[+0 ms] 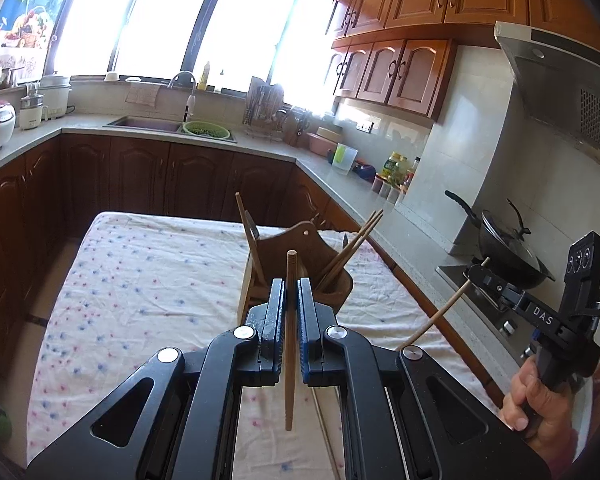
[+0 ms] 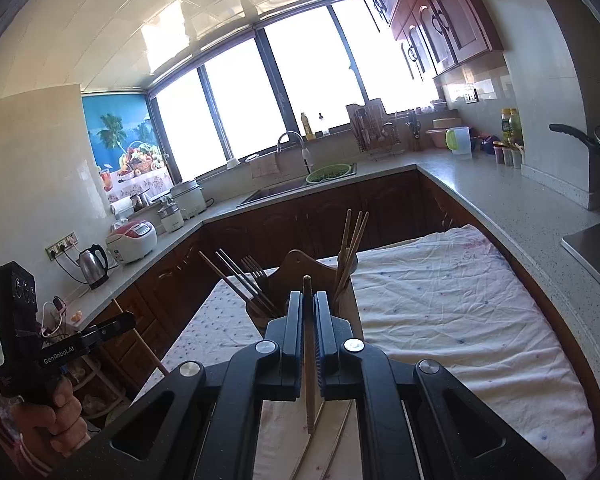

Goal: Organize utensils
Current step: 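Lift both chopsticks and carry them over the wooden holder with both tools, then lower the chopsticks into the holder and open both tools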

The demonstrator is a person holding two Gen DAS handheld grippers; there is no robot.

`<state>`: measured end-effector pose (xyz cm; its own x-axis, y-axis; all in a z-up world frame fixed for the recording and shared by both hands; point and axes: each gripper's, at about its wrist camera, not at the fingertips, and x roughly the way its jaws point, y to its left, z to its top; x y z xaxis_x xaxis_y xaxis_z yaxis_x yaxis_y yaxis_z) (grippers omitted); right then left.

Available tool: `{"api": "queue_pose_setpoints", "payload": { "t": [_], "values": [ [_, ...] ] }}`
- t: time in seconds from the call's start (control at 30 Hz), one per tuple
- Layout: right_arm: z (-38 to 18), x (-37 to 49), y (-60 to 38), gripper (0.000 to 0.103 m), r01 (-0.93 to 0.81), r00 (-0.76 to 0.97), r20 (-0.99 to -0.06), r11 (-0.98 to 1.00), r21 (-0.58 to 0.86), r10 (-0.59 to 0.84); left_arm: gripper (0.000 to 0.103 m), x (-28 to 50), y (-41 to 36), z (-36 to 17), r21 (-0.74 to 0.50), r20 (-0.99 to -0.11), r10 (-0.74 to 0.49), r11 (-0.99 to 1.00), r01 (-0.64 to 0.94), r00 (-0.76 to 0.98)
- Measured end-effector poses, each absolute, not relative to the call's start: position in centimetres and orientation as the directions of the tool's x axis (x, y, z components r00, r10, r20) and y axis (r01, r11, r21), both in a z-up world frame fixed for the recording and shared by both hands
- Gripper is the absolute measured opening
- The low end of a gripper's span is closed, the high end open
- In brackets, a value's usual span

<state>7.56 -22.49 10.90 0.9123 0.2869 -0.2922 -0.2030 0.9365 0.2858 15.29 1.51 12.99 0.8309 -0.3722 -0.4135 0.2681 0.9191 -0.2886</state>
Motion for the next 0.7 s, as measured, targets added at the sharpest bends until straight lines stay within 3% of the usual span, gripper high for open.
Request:
{"api": "queue_pose_setpoints", "payload": {
  "t": [0.47,0.7],
  "values": [
    [16.3,12.4,-22.0,0.005,-0.208,0.957,-0.147,0.946,0.247,0.249,0.005,20.7,1.5,19.4,-0.294,-0.23,-0.318,0.924,0.246,0.92],
    [16.9,15.5,-21.8,0.005,-0.177,0.968,-0.127,0.951,0.255,0.215,0.005,24.3,1.0,19.6,-0.284,-0.209,-0.259,0.939,0.195,0.943]
  ]
}}
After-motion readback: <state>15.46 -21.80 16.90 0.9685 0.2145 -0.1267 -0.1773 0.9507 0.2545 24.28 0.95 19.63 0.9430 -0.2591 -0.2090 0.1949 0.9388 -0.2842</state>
